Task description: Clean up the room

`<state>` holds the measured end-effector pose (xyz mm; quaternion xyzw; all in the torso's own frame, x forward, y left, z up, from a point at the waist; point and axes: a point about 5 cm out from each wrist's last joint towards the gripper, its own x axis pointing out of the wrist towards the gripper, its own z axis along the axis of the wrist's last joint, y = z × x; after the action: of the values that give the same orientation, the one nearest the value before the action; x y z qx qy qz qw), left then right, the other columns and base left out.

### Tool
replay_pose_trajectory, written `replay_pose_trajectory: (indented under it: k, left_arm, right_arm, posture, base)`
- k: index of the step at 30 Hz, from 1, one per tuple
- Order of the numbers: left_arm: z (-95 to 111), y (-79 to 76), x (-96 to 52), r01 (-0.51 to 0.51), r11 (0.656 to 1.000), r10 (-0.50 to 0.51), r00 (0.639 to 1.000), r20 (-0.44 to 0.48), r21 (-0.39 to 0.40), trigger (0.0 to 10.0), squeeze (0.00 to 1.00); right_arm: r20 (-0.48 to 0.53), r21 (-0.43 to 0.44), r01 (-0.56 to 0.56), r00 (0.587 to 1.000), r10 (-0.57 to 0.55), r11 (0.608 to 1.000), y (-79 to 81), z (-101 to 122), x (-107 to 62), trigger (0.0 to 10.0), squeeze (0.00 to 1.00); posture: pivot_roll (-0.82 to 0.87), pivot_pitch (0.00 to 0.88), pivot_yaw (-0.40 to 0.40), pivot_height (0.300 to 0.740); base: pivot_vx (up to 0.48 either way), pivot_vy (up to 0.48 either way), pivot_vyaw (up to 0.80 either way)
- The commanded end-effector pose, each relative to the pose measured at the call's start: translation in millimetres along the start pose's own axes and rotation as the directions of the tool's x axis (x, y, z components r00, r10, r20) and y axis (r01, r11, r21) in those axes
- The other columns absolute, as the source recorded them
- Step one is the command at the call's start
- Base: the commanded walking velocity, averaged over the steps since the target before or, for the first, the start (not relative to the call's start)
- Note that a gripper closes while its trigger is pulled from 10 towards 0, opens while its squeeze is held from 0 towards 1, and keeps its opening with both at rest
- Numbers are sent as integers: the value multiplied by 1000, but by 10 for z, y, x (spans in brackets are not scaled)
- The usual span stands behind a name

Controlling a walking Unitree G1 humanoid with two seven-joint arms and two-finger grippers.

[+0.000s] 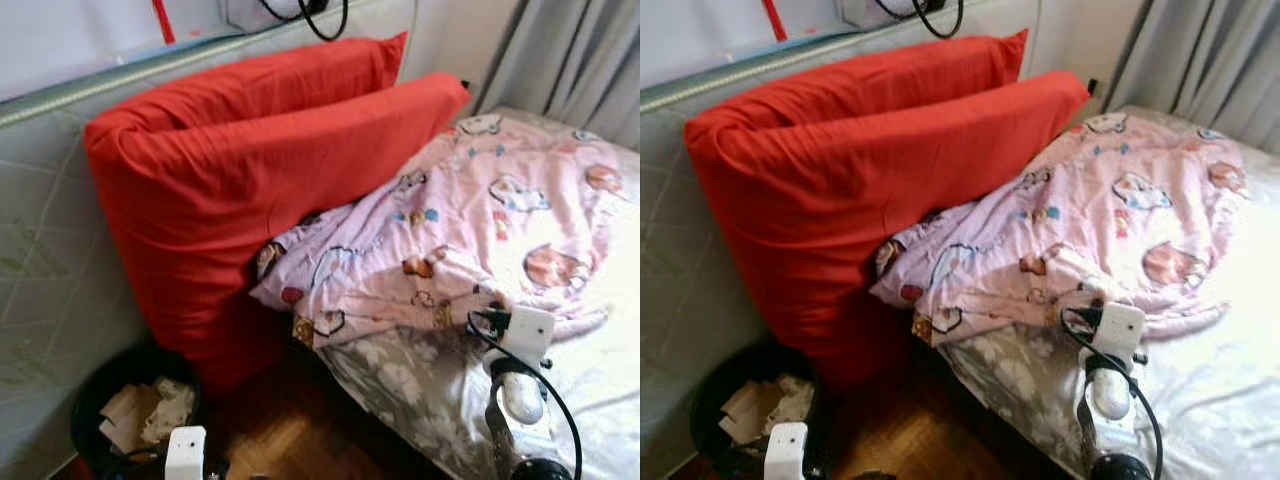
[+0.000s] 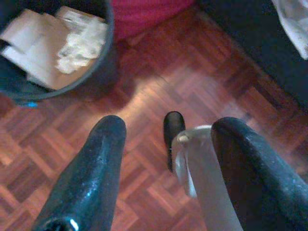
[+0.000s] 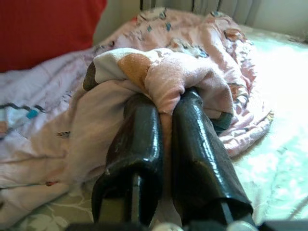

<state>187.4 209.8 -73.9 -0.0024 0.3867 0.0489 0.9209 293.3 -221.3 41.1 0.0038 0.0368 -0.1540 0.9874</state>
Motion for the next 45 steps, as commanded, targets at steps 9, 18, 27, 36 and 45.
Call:
replay_pose_trajectory:
  k: [9,18,27,36,45]
  left_arm:
    - [-111,-10,-30,6,1000,-6,999,-40,8,10000,0]
    - [-111,-10,-30,6,1000,-6,999,-40,8,10000,0]
    - [-111,-10,-30,6,1000,-6,999,-40,8,10000,0]
    - [-103,-13,-26,16,999,-14,999,-44,37,10000,0]
    - [-101,-7,-26,14,999,-12,999,-44,40,10000,0]
  right_arm:
    - [14,-8,4,1000,-4,1000,-23,17,-1,10000,0]
    - [14,-8,4,1000,-4,1000,-23,17,-1,10000,0]
    - [14,-8,4,1000,-4,1000,-23,17,-1,10000,0]
    - [256,-152,161,959,-119,975,-308,473,63,10000,0]
    - [63,-78,330,943,-326,941,-637,193,0,10000,0]
  posture:
    - [144,65,-43,740]
    - [144,65,-43,740]
    - [144,65,-43,740]
    - [147,74,-48,740]
    - [145,72,-45,740]
  base:
    - [-326,0,0]
    - [-326,0,0]
    - [-326,0,0]
    - [-109,0,0]
    - [0,0,0]
